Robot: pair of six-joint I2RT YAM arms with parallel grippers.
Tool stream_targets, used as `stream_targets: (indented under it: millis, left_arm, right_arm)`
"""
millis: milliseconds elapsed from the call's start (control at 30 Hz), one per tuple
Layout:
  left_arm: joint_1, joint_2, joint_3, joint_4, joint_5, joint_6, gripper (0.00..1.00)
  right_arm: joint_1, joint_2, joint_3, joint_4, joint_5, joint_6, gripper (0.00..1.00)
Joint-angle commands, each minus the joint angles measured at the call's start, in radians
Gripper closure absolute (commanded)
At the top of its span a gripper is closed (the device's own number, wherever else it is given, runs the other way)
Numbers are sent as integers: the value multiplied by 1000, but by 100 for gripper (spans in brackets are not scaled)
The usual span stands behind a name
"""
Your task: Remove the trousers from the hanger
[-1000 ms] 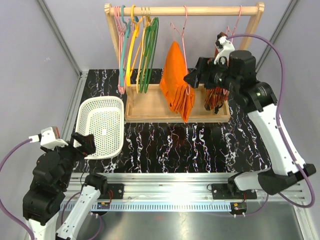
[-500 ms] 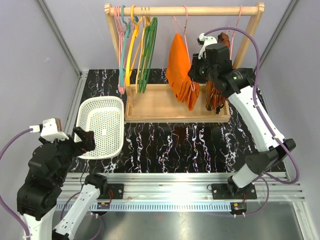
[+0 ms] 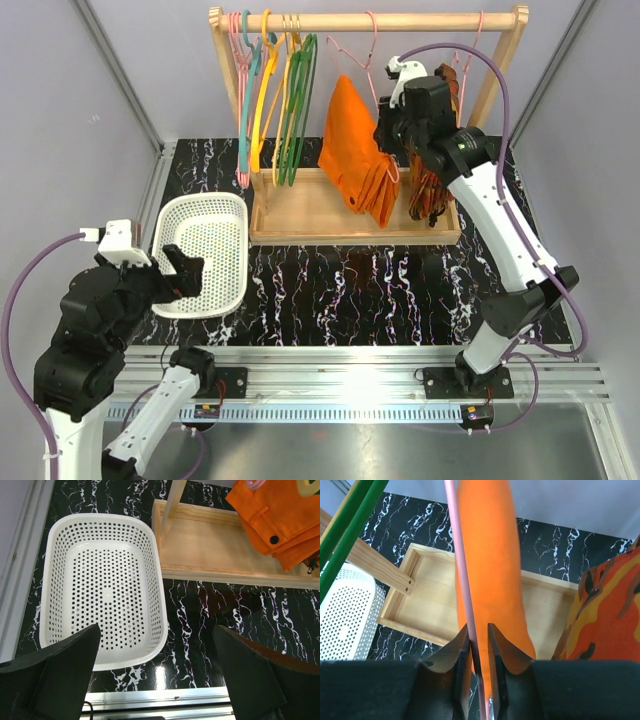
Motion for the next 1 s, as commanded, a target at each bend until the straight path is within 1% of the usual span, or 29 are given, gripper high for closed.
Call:
stream_targets:
  millis: [0, 33, 133, 167, 200, 300, 333, 367, 567, 733, 967]
  left_arm:
    - [-4, 3, 39, 41, 68, 31, 1]
    - [-4, 3, 39, 40, 73, 32, 1]
    - [-3, -6, 41, 46, 105, 39, 1]
    - [-4, -9, 41, 49, 127, 42, 1]
    - [-4, -14, 44, 61, 137, 45, 1]
    - [-4, -30, 51, 99, 272, 63, 1]
    - [-4, -34, 61, 109, 304, 68, 1]
    - [-4, -35, 65, 119, 365, 69, 1]
    - [-3, -26, 107, 205, 559, 72, 1]
    - [-3, -7, 122, 285, 621, 59, 1]
    - [16, 25, 140, 369, 619, 51, 1]
  right_arm:
    - [10, 32, 66, 26, 13, -28, 76]
    - [10, 38, 83, 23, 10, -26, 76]
    - [16, 53, 101, 17, 6, -31, 84]
    - [18, 55, 106, 11, 7, -33, 98]
    - [22, 53, 111, 9, 10, -33, 100]
    - [35, 46, 129, 0, 33, -29, 100]
    - [44, 46, 153, -4, 58, -29, 100]
    - [48, 50, 172, -26, 70, -25, 100]
    - [68, 84, 330, -96, 168, 13, 100]
    - [82, 124, 488, -161, 191, 24, 100]
    - [99, 105, 536, -135, 208, 35, 100]
